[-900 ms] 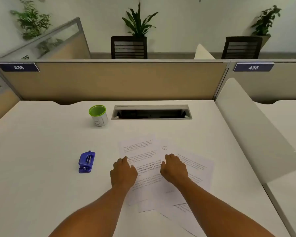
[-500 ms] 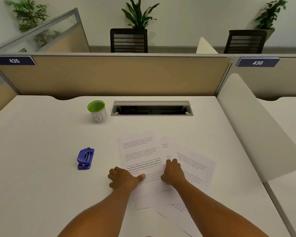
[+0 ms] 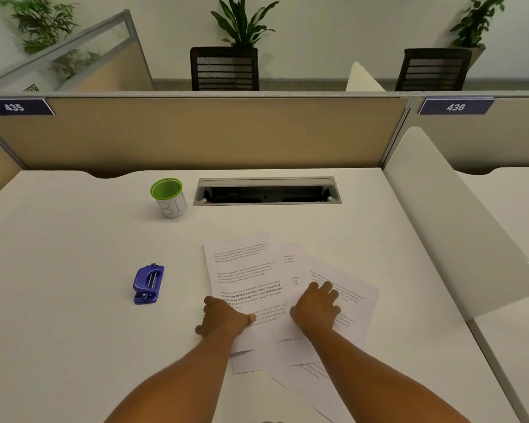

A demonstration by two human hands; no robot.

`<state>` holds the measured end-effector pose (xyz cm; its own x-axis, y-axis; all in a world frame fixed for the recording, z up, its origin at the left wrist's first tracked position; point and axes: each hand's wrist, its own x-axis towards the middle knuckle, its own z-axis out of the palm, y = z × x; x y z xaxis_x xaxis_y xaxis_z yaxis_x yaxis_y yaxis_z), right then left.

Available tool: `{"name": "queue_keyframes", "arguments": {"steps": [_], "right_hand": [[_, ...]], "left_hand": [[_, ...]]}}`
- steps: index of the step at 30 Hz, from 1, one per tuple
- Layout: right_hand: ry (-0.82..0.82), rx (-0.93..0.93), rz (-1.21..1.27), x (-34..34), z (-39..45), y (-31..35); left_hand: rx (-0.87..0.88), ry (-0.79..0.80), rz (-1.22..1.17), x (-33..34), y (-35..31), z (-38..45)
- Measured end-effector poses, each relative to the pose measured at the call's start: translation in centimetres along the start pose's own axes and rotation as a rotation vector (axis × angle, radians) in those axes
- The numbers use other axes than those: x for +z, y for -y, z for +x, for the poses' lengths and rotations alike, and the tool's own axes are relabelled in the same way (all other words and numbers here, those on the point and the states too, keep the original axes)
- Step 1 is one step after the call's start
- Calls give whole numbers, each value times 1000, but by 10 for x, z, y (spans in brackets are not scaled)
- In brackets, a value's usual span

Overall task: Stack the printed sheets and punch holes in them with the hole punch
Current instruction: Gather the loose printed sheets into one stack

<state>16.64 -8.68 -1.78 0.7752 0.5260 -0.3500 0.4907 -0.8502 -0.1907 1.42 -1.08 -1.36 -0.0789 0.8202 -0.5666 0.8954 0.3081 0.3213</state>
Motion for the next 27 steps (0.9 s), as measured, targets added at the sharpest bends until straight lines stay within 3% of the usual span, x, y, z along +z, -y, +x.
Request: {"name": "queue_keyframes", "arguments": {"steps": [12,17,27], "right_hand": [[130,197,229,-3,9,7],[113,204,161,2,7,12],[86,174,104,3,10,10]], "left_hand": [[68,-19,-40,-1,7,1],[77,-114,34,4,-3,-2],[-52,25,-186,1,-12,5]]}}
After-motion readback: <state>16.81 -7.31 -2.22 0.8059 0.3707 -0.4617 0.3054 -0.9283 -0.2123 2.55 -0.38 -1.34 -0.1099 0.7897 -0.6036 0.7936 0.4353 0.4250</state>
